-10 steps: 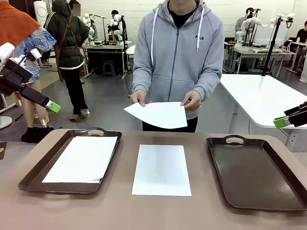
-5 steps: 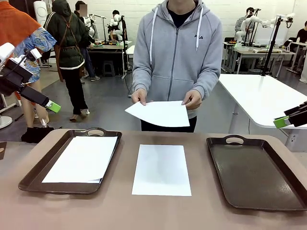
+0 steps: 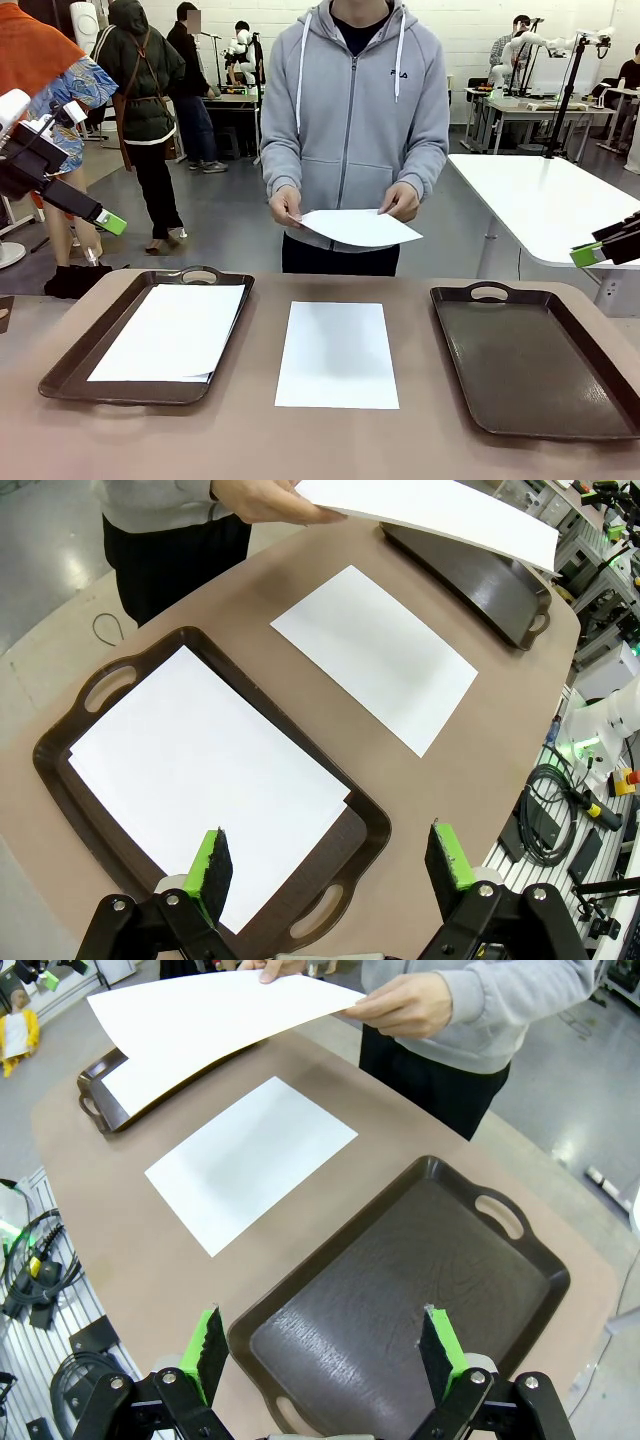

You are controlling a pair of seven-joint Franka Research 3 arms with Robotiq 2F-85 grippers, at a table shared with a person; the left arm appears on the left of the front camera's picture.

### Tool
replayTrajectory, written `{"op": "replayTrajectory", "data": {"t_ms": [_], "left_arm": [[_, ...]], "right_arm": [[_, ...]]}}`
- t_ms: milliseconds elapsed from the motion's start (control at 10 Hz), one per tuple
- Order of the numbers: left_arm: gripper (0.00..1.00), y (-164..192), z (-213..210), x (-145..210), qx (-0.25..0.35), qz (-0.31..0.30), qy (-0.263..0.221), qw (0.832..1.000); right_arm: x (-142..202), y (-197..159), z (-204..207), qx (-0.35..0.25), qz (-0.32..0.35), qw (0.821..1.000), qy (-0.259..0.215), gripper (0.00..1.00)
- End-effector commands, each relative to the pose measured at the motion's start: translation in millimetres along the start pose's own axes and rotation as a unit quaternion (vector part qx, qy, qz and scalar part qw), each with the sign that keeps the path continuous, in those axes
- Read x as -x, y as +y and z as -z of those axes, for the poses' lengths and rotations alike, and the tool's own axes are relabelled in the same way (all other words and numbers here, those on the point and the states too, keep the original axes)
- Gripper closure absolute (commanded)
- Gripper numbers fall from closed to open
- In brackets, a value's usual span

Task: Sort the A4 documents.
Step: Receive the A4 Paper.

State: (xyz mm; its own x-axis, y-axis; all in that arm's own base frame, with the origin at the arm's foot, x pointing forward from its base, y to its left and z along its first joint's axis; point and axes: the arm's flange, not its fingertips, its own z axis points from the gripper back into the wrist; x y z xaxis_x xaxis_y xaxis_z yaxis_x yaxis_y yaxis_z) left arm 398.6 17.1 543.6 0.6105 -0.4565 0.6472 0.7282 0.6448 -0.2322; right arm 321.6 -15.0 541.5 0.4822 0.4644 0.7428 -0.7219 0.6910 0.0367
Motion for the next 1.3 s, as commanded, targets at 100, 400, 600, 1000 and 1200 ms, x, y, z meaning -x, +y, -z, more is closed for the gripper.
{"op": "replayTrajectory", "data": {"t_ms": [100, 400, 600, 1000, 1200], "left_arm": [[0.00, -0.1, -1.3, 1.2, 0.006, 0.004, -0.006, 1.000], [0.00, -0.1, -1.3, 1.2, 0.006, 0.004, -0.006, 1.000], [0.00, -0.1, -1.3, 1.2, 0.006, 0.004, -0.006, 1.000], [0.00, -0.1, -1.3, 1.2, 0.006, 0.004, -0.006, 1.000], [0.00, -0.1, -1.3, 1.2, 0.006, 0.004, -0.006, 1.000]], "right_arm": [[0.1, -0.8, 3.0, -0.009, 0.001, 1.000, -0.004, 0.00], [0.1, -0.8, 3.0, -0.009, 0.001, 1.000, -0.004, 0.00], [0.1, -0.8, 3.0, -0.009, 0.001, 1.000, -0.004, 0.00], [0.1, -0.8, 3.0, -0.009, 0.001, 1.000, -0.004, 0.00], [0.1, -0.8, 3.0, -0.009, 0.001, 1.000, -0.004, 0.00]]}}
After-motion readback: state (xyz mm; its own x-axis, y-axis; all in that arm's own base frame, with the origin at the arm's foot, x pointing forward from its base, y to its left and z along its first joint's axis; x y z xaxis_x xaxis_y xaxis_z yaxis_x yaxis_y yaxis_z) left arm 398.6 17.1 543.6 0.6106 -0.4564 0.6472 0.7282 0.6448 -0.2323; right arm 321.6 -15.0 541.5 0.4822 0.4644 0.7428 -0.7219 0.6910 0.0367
